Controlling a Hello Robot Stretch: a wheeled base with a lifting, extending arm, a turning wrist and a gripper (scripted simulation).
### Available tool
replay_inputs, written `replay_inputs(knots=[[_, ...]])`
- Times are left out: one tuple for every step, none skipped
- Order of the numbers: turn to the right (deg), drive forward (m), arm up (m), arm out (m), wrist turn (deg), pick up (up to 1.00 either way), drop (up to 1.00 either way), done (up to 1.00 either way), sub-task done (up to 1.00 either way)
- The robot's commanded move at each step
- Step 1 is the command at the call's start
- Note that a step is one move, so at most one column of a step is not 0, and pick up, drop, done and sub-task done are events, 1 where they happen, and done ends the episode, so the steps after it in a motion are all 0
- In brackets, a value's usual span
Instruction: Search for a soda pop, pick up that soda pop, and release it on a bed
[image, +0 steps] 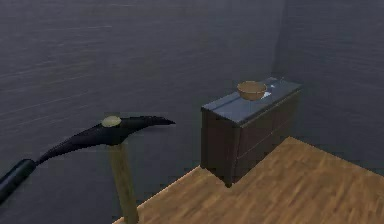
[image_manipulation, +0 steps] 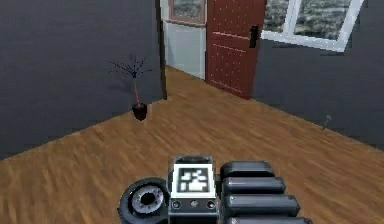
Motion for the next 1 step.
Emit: replay_inputs(knots=[[15.0, 0.0, 0.0, 0.0, 0.0, 0.0, 0.0, 0.0, 0.0]])
